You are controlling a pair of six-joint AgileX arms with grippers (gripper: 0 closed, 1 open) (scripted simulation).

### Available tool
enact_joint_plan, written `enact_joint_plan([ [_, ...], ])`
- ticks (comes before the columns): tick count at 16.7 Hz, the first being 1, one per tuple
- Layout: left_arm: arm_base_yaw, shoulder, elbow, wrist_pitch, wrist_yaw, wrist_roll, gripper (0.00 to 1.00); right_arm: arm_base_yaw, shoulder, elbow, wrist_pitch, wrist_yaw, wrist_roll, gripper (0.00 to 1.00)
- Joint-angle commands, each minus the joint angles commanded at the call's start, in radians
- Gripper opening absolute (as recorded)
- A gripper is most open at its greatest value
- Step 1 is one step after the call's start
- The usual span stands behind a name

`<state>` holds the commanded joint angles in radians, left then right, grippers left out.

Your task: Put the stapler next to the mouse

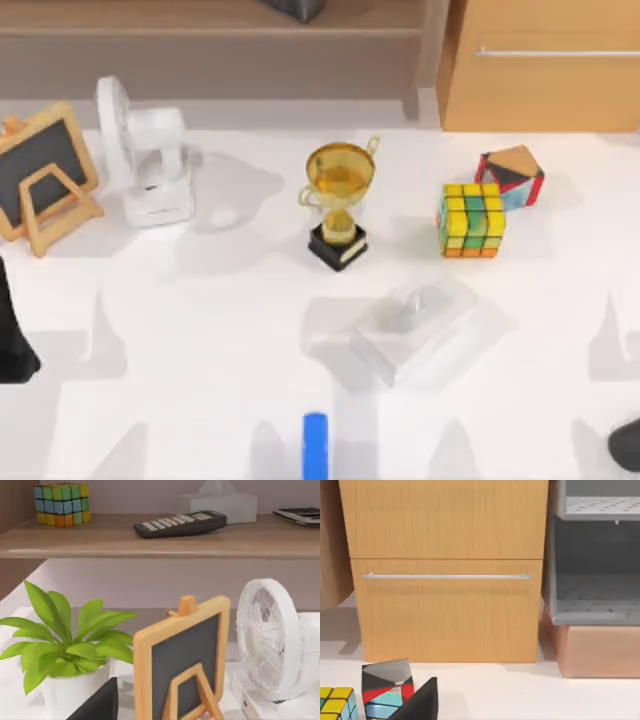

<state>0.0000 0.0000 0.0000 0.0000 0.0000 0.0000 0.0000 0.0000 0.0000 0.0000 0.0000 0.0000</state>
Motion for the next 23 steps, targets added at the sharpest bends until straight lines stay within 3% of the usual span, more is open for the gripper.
enact_joint_plan([
  [4,0.0,0.0,0.0,0.0,0.0,0.0,1.0,0.017,0.03,0.021,-0.018,0.0,0.018,1.0],
  [8,0.0,0.0,0.0,0.0,0.0,0.0,1.0,0.117,0.209,0.152,-0.108,0.002,0.119,1.0],
  [23,0.0,0.0,0.0,0.0,0.0,0.0,1.0,0.815,1.484,1.068,-0.734,0.008,0.813,1.0],
])
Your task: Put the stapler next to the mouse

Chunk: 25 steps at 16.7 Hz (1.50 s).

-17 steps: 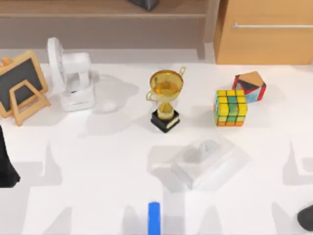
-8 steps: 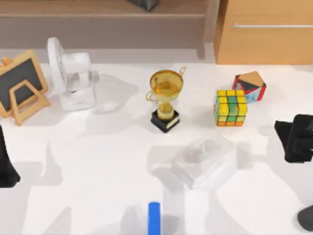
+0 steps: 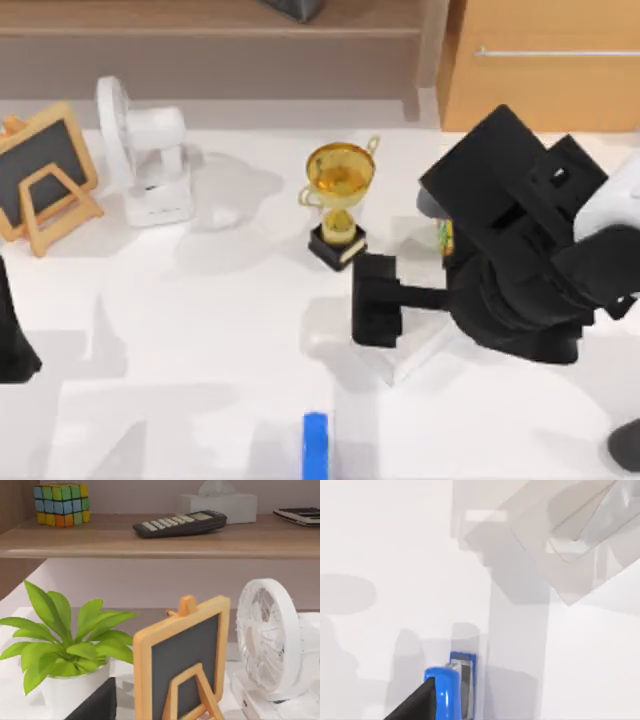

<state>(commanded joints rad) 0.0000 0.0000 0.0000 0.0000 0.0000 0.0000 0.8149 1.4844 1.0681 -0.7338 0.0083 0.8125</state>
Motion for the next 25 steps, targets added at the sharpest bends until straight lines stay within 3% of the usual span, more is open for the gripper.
enact_joint_plan([
  [6,0.0,0.0,0.0,0.0,0.0,0.0,1.0,0.212,0.392,0.278,-0.194,0.0,0.215,1.0],
  [10,0.0,0.0,0.0,0.0,0.0,0.0,1.0,0.283,0.517,0.372,-0.258,0.001,0.285,1.0],
  [17,0.0,0.0,0.0,0.0,0.0,0.0,1.0,0.286,0.53,0.375,-0.257,0.003,0.29,1.0],
  [25,0.0,0.0,0.0,0.0,0.0,0.0,1.0,0.29,0.609,0.284,-0.088,0.004,0.293,1.0],
])
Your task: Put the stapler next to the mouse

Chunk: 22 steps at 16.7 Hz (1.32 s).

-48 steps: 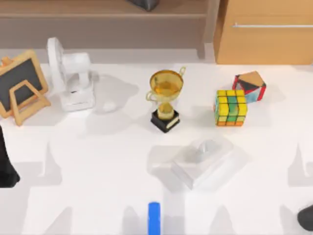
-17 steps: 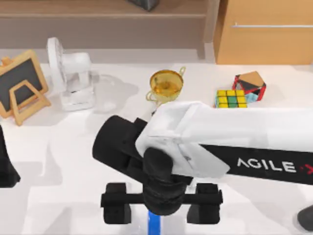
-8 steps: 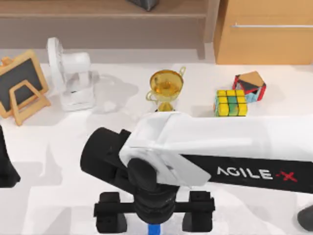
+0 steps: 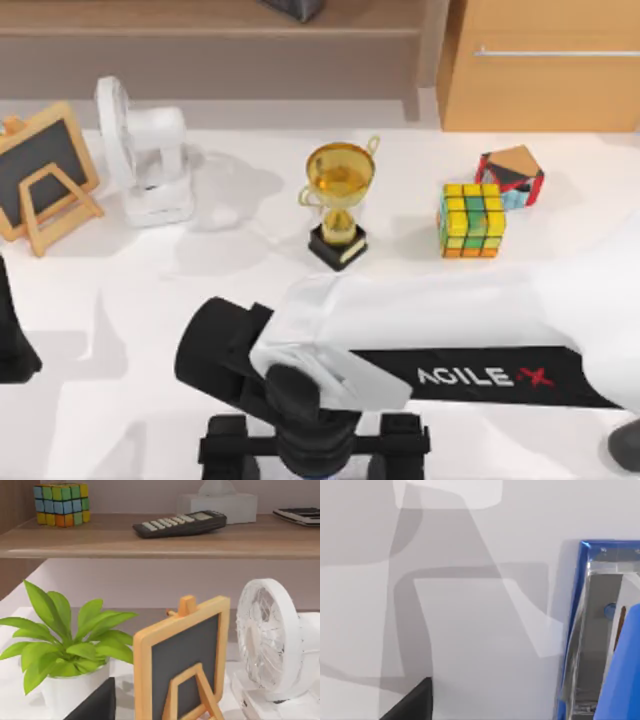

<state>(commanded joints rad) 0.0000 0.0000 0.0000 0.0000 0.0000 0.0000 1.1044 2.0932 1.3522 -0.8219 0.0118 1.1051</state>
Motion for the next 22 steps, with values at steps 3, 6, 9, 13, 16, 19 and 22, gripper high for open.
enact_joint_plan([
  [3,0.0,0.0,0.0,0.0,0.0,0.0,1.0,0.0,0.0,0.0,0.0,0.0,0.0,1.0],
  [6,0.0,0.0,0.0,0.0,0.0,0.0,1.0,0.0,0.0,0.0,0.0,0.0,0.0,0.77],
  [9,0.0,0.0,0.0,0.0,0.0,0.0,1.0,0.0,0.0,0.0,0.0,0.0,0.0,0.55],
  [13,0.0,0.0,0.0,0.0,0.0,0.0,1.0,0.0,0.0,0.0,0.0,0.0,0.0,0.25],
  [16,0.0,0.0,0.0,0.0,0.0,0.0,1.0,0.0,0.0,0.0,0.0,0.0,0.0,0.02],
  [19,0.0,0.0,0.0,0.0,0.0,0.0,1.0,0.0,0.0,0.0,0.0,0.0,0.0,0.0],
  [22,0.0,0.0,0.0,0.0,0.0,0.0,1.0,0.0,0.0,0.0,0.0,0.0,0.0,0.0],
])
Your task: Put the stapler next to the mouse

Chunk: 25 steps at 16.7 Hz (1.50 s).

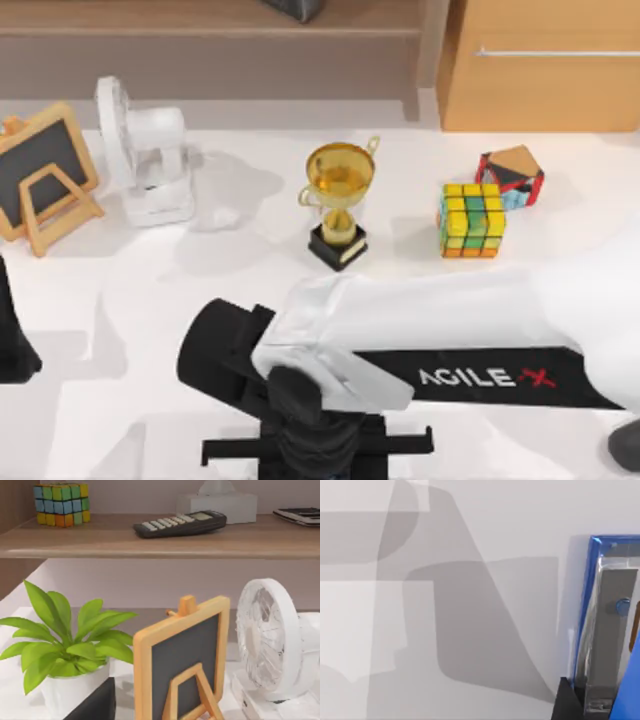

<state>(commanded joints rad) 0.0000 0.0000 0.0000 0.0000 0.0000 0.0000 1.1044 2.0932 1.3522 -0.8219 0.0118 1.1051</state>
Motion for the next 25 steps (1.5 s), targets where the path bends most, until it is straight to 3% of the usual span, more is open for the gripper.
enact_joint_plan([
  [15,0.0,0.0,0.0,0.0,0.0,0.0,1.0,-0.012,-0.064,0.061,-0.124,0.007,-0.017,0.0],
  [18,0.0,0.0,0.0,0.0,0.0,0.0,1.0,-0.1,-0.103,0.1,-0.136,0.007,-0.089,0.0],
  [25,0.0,0.0,0.0,0.0,0.0,0.0,1.0,-0.454,-0.222,0.111,-0.128,-0.021,-0.36,0.0],
])
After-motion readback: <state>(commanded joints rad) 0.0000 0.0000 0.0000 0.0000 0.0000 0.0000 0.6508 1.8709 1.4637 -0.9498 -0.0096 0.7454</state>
